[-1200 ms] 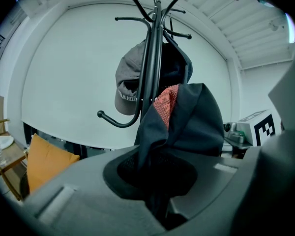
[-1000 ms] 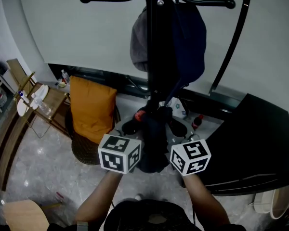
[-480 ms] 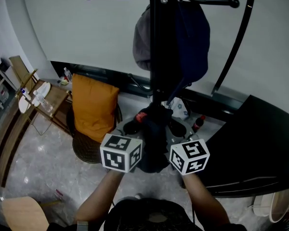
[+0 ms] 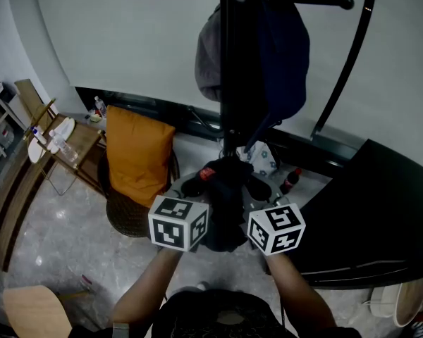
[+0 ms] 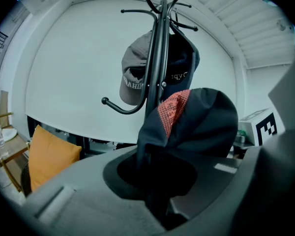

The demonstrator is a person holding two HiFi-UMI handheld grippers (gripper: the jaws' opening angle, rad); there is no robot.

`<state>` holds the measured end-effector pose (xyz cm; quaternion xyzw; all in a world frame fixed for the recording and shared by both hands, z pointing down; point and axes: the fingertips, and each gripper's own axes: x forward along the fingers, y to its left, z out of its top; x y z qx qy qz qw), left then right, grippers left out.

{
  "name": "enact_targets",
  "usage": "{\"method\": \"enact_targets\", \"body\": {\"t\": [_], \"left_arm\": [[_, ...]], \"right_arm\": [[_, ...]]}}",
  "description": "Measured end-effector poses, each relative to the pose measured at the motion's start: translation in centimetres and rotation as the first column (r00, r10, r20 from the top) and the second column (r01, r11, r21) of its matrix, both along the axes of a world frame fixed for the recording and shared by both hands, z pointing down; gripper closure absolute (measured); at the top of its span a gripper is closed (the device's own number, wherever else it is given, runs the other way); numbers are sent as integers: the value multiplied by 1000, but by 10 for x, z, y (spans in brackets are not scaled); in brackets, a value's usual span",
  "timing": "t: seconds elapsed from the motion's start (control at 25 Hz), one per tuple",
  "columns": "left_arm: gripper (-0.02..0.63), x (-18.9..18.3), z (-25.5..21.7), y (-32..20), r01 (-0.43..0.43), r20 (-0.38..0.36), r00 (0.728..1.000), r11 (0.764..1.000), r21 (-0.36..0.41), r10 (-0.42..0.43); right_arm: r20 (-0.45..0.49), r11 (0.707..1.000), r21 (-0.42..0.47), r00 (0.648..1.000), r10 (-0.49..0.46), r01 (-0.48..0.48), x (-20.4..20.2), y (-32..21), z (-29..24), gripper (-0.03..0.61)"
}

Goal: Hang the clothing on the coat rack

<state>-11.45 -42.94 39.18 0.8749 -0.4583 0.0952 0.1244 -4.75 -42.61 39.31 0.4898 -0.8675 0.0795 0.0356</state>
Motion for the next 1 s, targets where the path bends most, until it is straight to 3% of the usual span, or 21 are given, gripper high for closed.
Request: {"method": "enact_targets", "body": {"t": [1.0], "left_arm": [[581,-4,24,6,22,-9,1000,999,-31,-22]], "right_arm": [[14,999,-30,1000,-11,12,-7,1,21,549]]}}
